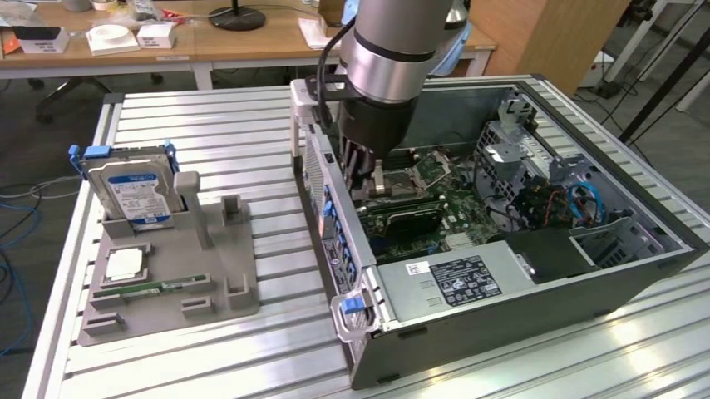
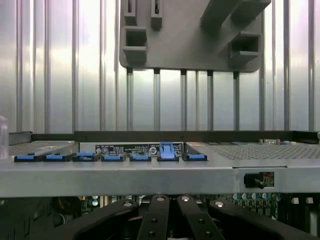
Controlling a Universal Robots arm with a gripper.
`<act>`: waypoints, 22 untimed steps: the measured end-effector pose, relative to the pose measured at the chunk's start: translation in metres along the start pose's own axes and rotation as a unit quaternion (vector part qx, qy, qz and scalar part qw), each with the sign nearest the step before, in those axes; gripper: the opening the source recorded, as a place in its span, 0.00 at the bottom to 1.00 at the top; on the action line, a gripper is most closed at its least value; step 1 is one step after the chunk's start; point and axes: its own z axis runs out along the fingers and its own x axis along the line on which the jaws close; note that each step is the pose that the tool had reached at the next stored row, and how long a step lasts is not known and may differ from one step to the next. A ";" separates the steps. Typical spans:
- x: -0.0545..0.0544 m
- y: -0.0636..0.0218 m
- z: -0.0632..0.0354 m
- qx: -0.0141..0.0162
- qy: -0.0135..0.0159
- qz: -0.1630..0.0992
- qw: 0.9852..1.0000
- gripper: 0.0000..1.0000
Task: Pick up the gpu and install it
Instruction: 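Press down on the gpu until it lock into place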
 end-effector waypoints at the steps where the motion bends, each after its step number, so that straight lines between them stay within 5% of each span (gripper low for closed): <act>1: 0.000 0.0000 0.0002 0.000 0.000 0.000 1.000 0.11; 6: 0.000 -0.0004 0.0060 -0.001 0.001 0.000 1.000 0.11; 14: 0.000 -0.0032 -0.0015 0.000 -0.002 0.000 1.000 0.11; 19: 0.000 -0.0107 -0.0026 0.010 -0.008 -0.001 1.000 0.11; 22: 0.000 -0.0146 -0.0029 0.011 -0.010 -0.001 1.000 0.11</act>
